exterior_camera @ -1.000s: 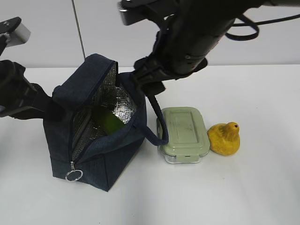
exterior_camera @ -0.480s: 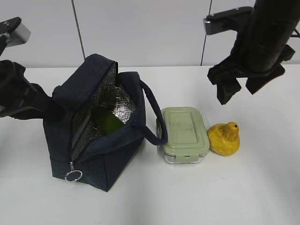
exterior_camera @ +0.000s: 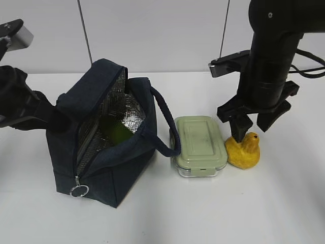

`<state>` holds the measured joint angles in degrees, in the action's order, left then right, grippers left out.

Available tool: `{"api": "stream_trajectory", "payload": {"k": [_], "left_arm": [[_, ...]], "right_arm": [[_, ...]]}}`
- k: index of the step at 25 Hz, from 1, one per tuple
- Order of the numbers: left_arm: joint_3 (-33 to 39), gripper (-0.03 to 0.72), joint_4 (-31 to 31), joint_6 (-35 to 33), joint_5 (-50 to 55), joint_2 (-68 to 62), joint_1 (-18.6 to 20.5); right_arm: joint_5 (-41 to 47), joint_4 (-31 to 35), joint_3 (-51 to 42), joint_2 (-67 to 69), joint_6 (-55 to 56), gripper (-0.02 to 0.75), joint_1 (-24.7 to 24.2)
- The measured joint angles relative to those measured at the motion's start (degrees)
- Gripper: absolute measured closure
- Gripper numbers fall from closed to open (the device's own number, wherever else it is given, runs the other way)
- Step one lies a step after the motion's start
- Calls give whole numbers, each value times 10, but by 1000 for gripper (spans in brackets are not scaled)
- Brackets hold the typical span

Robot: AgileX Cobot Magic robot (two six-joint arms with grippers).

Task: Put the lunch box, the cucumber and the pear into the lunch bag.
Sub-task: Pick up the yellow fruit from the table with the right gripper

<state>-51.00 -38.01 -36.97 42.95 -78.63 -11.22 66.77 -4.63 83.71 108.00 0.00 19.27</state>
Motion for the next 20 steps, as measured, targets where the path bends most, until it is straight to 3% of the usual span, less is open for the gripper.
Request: {"api": "stream_trajectory", "payload": {"k": [4,14,16,18,20], "left_arm": [[0,687,0,0,0,0,0],[0,687,4,0,0,0,0],[0,687,4,0,0,0,0],[0,687,6,0,0,0,0],[0,687,6,0,0,0,0]], "right_arm": [[-2,-11,0,18,0,293,0],[-20,-30,0,50,-3,323,0],[-22,-32,0,57,-3,412,0],[-24,-35,1,57,-3,549,0],[-27,-42,1,54,0,575,0]]}}
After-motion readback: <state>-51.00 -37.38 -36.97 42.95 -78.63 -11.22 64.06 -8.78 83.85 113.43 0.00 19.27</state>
